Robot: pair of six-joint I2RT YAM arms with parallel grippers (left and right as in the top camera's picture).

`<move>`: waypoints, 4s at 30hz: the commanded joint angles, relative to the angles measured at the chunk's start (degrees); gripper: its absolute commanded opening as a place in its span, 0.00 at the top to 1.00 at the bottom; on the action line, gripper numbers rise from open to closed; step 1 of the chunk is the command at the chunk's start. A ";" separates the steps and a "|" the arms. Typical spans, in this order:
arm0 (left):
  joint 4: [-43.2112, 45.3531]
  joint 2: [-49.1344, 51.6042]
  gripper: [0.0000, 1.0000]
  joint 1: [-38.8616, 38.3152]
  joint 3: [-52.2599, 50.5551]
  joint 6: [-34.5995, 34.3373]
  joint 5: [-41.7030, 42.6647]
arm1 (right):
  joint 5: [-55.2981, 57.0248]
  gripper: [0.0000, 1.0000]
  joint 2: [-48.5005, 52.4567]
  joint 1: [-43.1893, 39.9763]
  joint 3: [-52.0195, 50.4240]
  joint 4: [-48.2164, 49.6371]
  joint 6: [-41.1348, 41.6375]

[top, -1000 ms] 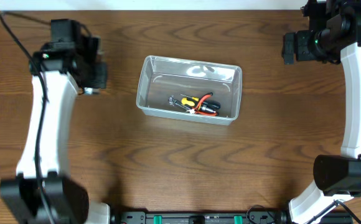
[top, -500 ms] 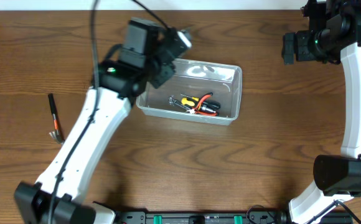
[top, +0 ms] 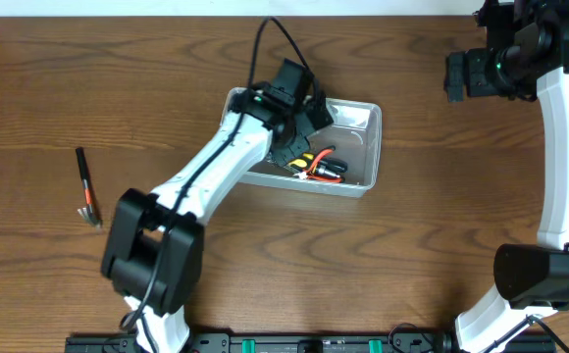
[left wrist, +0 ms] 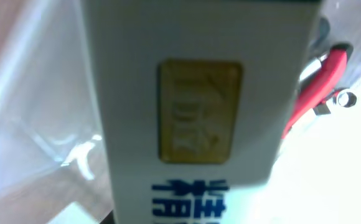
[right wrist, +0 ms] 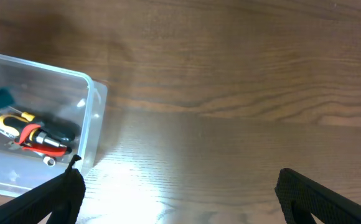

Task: Pack container
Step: 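Carry the box into the container and release it with the left gripper, then lift the left gripper out and move it over the black hammer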

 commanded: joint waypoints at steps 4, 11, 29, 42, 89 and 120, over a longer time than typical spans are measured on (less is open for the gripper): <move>-1.64 0.92 0.94 -0.13 0.61 0.76 0.17 | -0.20 0.01 0.00 -0.04 -0.07 -0.07 -0.85; -3.19 0.92 0.88 -0.13 0.61 0.74 0.15 | -0.20 0.01 0.00 -0.04 -0.07 -0.04 -0.85; -3.54 0.92 0.57 -0.13 0.61 0.74 -0.70 | -0.20 0.01 0.00 -0.04 -0.07 -1.44 -0.83; -3.43 0.92 0.32 -0.07 0.61 0.52 -8.26 | -0.20 0.01 0.00 -0.04 -0.07 -1.57 -0.83; -3.89 -14.49 0.02 11.96 0.61 -21.29 -30.27 | 0.87 0.01 0.00 -0.04 -0.07 -1.49 -2.38; -5.77 -20.55 0.02 55.08 -21.51 -40.87 -1.33 | 0.85 0.01 0.00 -0.04 -0.07 -1.81 -2.51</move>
